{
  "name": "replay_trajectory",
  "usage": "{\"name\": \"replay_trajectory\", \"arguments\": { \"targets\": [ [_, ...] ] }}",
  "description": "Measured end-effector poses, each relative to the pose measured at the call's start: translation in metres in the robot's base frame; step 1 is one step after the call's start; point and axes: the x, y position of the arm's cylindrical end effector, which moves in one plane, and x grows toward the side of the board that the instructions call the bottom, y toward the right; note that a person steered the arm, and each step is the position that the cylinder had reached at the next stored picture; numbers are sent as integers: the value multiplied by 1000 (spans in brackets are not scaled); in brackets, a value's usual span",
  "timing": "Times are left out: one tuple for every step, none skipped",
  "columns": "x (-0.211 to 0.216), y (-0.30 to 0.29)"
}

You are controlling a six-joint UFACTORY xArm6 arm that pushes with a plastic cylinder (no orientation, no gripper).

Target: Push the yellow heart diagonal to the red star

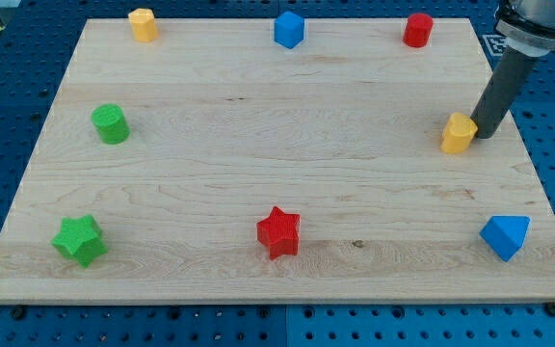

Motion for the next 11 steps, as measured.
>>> {"name": "replay_trajectory", "arguments": {
  "targets": [
    [17,4],
    [31,29],
    [27,29],
    [26,6],
    [24,-34],
    [5,-61],
    [-4,-67],
    [-5,-57],
    [-5,-39],
    [-10,-34],
    [-19,-38]
  ]
}}
